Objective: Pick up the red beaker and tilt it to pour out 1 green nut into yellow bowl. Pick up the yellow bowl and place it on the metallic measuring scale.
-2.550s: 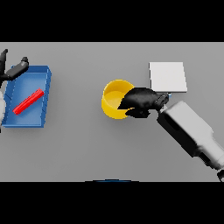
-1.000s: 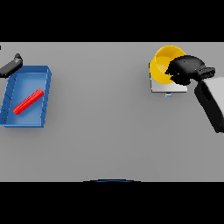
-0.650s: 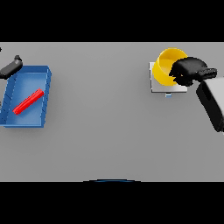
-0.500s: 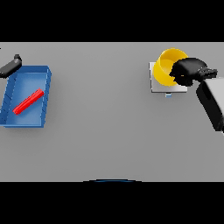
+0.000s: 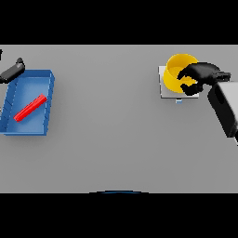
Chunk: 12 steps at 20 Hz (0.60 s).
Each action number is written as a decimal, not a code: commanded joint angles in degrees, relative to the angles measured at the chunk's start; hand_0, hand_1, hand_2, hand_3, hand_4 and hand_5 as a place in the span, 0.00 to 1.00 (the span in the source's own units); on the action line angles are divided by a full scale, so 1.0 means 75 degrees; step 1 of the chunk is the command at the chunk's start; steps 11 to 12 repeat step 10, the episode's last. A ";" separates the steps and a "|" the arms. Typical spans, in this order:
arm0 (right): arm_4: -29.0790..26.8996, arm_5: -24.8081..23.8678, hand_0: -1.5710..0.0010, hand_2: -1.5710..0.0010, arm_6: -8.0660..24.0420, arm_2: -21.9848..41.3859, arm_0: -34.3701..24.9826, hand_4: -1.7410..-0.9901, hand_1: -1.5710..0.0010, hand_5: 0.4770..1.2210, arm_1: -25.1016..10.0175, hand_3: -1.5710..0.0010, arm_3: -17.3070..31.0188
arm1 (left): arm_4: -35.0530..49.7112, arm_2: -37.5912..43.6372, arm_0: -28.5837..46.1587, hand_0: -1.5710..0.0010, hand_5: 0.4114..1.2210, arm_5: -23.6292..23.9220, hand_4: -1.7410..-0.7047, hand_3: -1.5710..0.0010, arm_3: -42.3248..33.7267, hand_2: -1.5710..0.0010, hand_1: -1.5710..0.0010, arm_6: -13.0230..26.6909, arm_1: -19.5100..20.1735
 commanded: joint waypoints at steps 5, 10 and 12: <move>0.0110 0.0096 0.90 0.88 0.0066 0.0109 0.0036 0.38 0.93 0.46 -0.0100 0.75 -0.0019 | 0.0001 -0.0017 0.0029 1.00 0.45 0.0019 0.85 1.00 -0.0159 1.00 1.00 0.0154 -0.0023; 0.0198 0.0058 0.97 0.96 -0.0101 0.0197 -0.0048 0.44 0.98 0.43 -0.0045 0.83 0.0065 | -0.0033 -0.0049 0.0046 1.00 0.44 0.0056 0.86 1.00 -0.0281 1.00 1.00 0.0268 -0.0045; 0.0198 0.0058 0.97 0.96 -0.0101 0.0197 -0.0048 0.44 0.98 0.43 -0.0045 0.83 0.0065 | -0.0033 -0.0049 0.0046 1.00 0.44 0.0056 0.86 1.00 -0.0281 1.00 1.00 0.0268 -0.0045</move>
